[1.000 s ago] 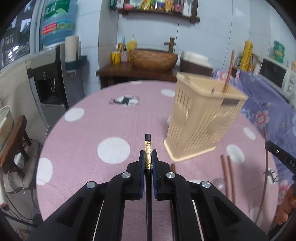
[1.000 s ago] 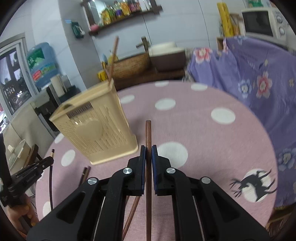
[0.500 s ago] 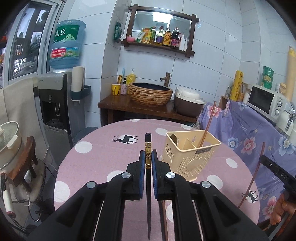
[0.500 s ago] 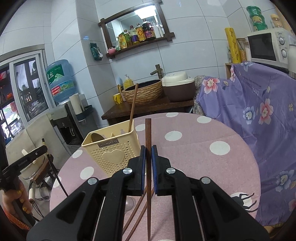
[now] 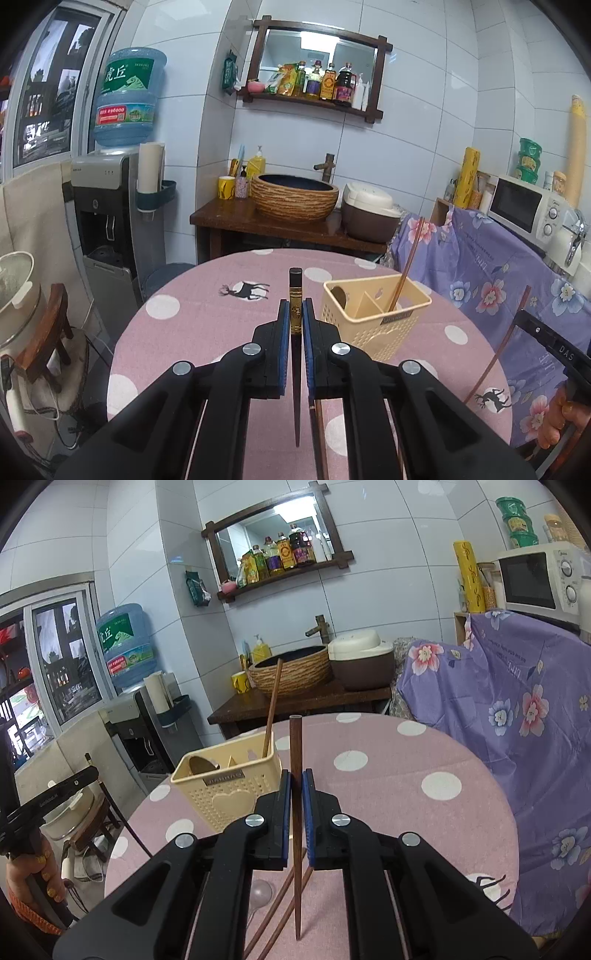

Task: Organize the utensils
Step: 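Lift both chopsticks and carry them over the cream holder, then open both tools to drop the chopsticks into the holder and withdraw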

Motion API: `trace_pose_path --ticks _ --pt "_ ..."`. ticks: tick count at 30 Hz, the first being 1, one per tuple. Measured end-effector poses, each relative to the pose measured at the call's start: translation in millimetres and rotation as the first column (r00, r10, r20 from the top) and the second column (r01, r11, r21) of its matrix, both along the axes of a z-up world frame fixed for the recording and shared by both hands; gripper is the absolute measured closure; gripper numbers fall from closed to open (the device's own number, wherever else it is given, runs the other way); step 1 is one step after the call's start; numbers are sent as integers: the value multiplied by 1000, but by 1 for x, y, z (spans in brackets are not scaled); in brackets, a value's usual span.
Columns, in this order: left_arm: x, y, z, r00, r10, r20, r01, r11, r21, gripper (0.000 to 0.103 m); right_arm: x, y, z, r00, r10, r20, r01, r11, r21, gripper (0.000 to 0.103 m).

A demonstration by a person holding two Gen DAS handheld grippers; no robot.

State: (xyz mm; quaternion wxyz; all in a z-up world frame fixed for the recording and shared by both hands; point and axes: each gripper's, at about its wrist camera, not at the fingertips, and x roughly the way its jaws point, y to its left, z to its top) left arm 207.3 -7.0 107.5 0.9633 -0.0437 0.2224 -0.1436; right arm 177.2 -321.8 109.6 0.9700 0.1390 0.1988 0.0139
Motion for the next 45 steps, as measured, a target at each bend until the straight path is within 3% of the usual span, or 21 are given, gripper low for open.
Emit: trace_pose_path --ticks 5,13,18,21,31,37,41,42,44,45 --pt "5 -2 34 998 -14 60 13 1000 18 95 10 6 39 998 18 56 -16 999 -42 96" --pt "21 -13 124 982 -35 186 33 999 15 95 44 30 140 979 61 194 -35 990 -135 96" --pt "39 -36 146 978 -59 201 66 998 -26 95 70 45 172 964 55 258 -20 991 -135 96" --pt "51 -54 134 980 -76 182 82 996 -29 95 87 52 161 970 46 238 -13 990 -137 96" --pt "84 -81 32 996 -85 -6 85 996 18 95 130 47 50 999 15 35 -12 996 -87 96" --pt "95 -79 2 995 -72 -74 74 997 15 95 138 36 28 1000 -7 3 7 999 -51 96" --pt "94 -76 -3 995 -74 -66 74 997 -5 95 138 34 25 1000 13 -7 -13 999 -36 96" --pt "93 -75 -3 993 -90 -74 89 996 -17 93 136 35 23 1000 5 -3 -5 999 -41 95" --pt "89 -74 -2 990 -111 -89 110 994 -24 77 131 35 22 1000 -11 2 11 998 -59 92" --pt "84 -72 -2 991 -107 -81 106 994 -21 56 127 35 22 1000 -12 8 12 998 -63 86"
